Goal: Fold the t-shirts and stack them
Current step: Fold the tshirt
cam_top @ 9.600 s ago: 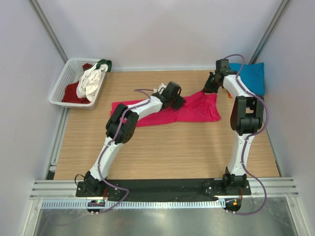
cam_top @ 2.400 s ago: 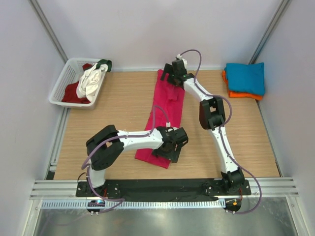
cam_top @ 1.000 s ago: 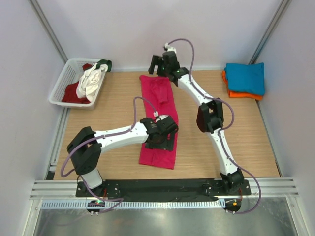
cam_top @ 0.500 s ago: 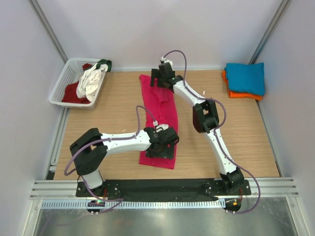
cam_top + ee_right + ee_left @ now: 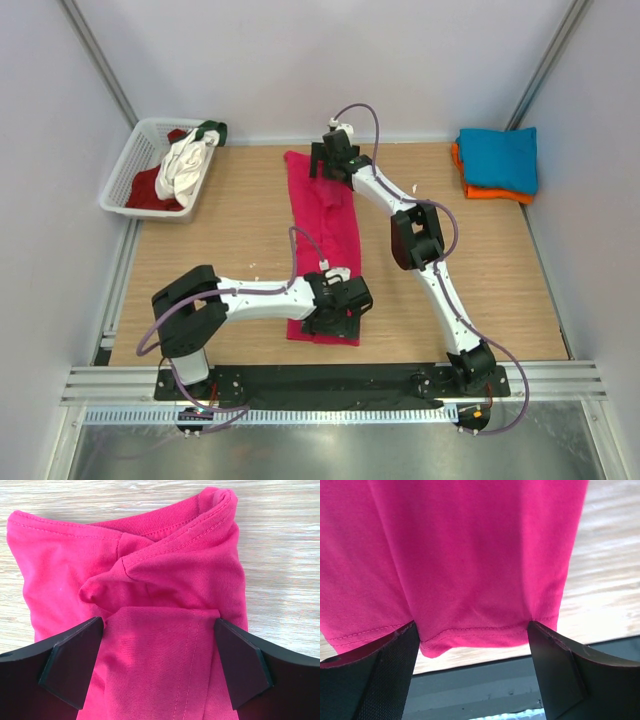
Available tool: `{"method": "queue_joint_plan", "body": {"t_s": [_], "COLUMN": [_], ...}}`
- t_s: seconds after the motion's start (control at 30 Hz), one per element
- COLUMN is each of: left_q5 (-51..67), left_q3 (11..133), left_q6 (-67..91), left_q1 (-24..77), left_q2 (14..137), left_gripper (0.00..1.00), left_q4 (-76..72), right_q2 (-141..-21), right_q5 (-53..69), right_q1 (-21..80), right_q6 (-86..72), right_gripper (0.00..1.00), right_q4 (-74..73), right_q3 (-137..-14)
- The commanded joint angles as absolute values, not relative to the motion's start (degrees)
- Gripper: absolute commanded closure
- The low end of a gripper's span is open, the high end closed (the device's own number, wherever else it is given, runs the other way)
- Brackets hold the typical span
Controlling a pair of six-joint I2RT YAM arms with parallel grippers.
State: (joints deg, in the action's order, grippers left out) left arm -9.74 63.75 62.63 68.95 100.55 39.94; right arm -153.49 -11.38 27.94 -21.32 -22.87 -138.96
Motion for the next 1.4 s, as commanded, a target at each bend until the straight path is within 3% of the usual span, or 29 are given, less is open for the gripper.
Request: {"method": "queue_joint_plan", "body": {"t_s": [0.0,0.27,0.5,0.63,0.77,0.87,0.9,1.07,1.37], "left_q5": [-9.14,-10.45,-17.57,-21.10,-11.45,-2.31,2.24,7.03,11.95], "left_q3": [66.44,66.09,73.81,76.47,65.35,59.17,56.28,51.60,39.82], "left_q6": [63.46,66.45,64.17,61.62,58.72,57.75,56.96,55.20,57.74], "left_q1": [70.31,72.33,72.16,66.13,52.23,42.21,38.71,34.98,34.98], "left_q2": [101.51,98.44,91.77,83.87,69.57,64.61,63.12,64.60,62.84], "left_gripper": [0.14,0.14,0.12,0.04,0.04,0.04,0.05,0.08,0.23], "left_q4": [39.55,42.36,50.35,56.34,48.62,42.46,40.62,39.47,34.37], "right_q2": [-153.28,-152.67,-143.45,-133.00,-119.76,-110.86,-104.22,-86.95,-65.49], "right_q5": [-12.22,-10.30,-3.35,2.02,2.20,1.67,2.10,7.80,9.94], "right_q1": [27.95,27.95,27.60,26.28,25.05,24.79,24.87,25.05,31.80], "right_q6": [-21.00,-21.18,-20.13,-20.91,-23.98,-27.40,-28.64,-38.81,-54.66], "right_gripper": [0.00,0.00,0.00,0.01,0.00,0.00,0.00,0.03,0.20], "right_q4": [-21.09,-21.36,-25.38,-27.24,-32.15,-33.75,-32.10,-29.97,-25.06], "right_q3": [-139.13,-138.25,-142.11,-140.81,-133.88,-117.65,-105.94,-71.81,-38.18]}}
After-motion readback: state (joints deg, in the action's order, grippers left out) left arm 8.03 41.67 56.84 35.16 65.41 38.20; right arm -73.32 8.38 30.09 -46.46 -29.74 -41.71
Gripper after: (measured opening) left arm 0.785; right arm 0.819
